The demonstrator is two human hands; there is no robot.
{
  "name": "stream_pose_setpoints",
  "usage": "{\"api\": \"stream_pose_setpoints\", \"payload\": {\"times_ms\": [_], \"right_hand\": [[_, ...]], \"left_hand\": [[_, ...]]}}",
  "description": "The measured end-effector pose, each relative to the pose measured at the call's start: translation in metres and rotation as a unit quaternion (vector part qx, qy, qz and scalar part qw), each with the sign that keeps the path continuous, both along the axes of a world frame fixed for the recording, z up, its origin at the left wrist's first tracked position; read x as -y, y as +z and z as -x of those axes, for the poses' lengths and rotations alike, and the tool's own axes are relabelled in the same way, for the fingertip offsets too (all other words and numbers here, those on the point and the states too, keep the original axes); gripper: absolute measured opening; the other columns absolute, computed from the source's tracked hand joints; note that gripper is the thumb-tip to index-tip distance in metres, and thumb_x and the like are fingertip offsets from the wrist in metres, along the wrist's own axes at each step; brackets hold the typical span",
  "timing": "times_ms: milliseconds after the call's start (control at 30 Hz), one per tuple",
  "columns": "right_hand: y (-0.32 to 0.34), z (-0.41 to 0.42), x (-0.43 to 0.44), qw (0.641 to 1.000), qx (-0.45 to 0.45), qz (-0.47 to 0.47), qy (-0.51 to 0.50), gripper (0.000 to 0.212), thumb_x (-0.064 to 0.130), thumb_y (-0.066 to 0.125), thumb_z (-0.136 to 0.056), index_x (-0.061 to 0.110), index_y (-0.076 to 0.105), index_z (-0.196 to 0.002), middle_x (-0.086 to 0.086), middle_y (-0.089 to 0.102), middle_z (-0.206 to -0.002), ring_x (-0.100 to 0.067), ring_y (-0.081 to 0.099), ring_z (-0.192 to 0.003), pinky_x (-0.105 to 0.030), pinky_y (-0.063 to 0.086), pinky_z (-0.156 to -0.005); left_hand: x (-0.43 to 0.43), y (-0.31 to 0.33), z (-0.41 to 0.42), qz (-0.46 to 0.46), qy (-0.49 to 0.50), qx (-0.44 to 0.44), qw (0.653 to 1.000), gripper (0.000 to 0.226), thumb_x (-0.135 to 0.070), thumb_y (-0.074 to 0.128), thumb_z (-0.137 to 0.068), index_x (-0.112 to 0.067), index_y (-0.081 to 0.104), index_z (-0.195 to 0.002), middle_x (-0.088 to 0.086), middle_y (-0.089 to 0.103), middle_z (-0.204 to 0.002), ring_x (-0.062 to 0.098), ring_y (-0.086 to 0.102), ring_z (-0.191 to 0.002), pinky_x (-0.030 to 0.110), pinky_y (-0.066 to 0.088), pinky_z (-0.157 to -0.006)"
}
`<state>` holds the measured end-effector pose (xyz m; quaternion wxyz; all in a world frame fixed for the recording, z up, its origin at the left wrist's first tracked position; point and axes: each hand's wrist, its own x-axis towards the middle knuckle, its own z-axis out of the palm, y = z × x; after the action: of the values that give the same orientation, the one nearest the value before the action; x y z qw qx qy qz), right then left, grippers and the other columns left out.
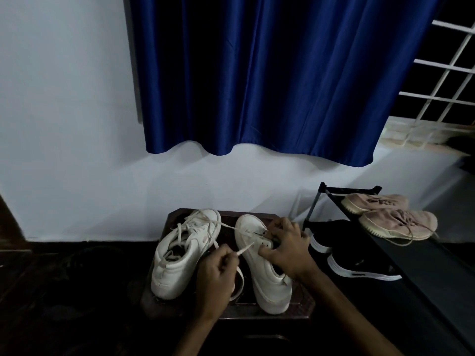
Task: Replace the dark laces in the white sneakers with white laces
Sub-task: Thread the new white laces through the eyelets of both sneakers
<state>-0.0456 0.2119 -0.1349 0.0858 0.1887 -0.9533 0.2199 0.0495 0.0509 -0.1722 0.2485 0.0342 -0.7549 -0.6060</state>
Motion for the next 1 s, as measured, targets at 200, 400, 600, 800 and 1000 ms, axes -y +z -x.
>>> {"api": "stream_pose_setpoints", "payload": {"times_ms": [200,400,600,800,1000], "right_hand": [[0.004,-0.001,-0.001,1.0,-0.021,-0.017,0.015,0.046,0.065,0.041,-0.067,0.033,0.051,-0.099,0.013,0.042,-0.108,-0.012,0.04,-0.111,-0.04,0.026,-0.095],[0.029,0.009,0.041,0.986,-0.103,-0.105,0.085,0.042,0.057,0.037,-0.09,0.026,0.066,-0.093,0.007,0.058,-0.104,-0.018,0.054,-0.103,-0.04,0.039,-0.09],[0.018,-0.001,0.099,0.939,0.028,-0.312,0.139,0.026,0.024,0.054,-0.093,0.009,0.062,-0.113,-0.014,0.061,-0.116,-0.033,0.061,-0.106,-0.039,0.046,-0.086],[0.013,-0.002,0.103,0.958,0.014,-0.26,0.121,0.024,0.024,0.047,-0.094,0.013,0.065,-0.106,-0.015,0.063,-0.109,-0.035,0.063,-0.099,-0.038,0.047,-0.08],[0.072,0.019,0.093,0.999,-0.038,-0.012,0.018,0.022,0.035,0.054,-0.086,0.013,0.055,-0.088,-0.013,0.066,-0.086,-0.035,0.062,-0.078,-0.036,0.05,-0.066]], "left_hand": [[0.011,-0.033,0.02,0.393,0.001,0.067,0.917,0.026,-0.04,0.046,-0.088,-0.024,0.04,-0.069,-0.002,0.061,-0.067,0.017,0.061,-0.067,0.034,0.042,-0.056],[0.01,-0.03,0.019,0.429,0.002,0.114,0.896,0.018,-0.033,0.048,-0.087,-0.021,0.06,-0.08,-0.003,0.066,-0.082,0.019,0.063,-0.08,0.032,0.047,-0.059],[0.012,-0.037,0.016,0.467,0.047,0.125,0.874,0.033,-0.033,0.044,-0.075,-0.02,0.069,-0.09,0.0,0.068,-0.088,0.024,0.063,-0.079,0.037,0.055,-0.061],[0.013,-0.044,0.018,0.456,0.064,0.141,0.877,0.038,-0.035,0.041,-0.074,-0.018,0.07,-0.093,0.002,0.069,-0.089,0.023,0.064,-0.08,0.035,0.055,-0.067],[0.01,-0.037,0.011,0.43,0.084,0.1,0.893,0.025,-0.032,0.046,-0.077,-0.016,0.061,-0.088,0.003,0.062,-0.075,0.023,0.061,-0.071,0.032,0.05,-0.056]]}}
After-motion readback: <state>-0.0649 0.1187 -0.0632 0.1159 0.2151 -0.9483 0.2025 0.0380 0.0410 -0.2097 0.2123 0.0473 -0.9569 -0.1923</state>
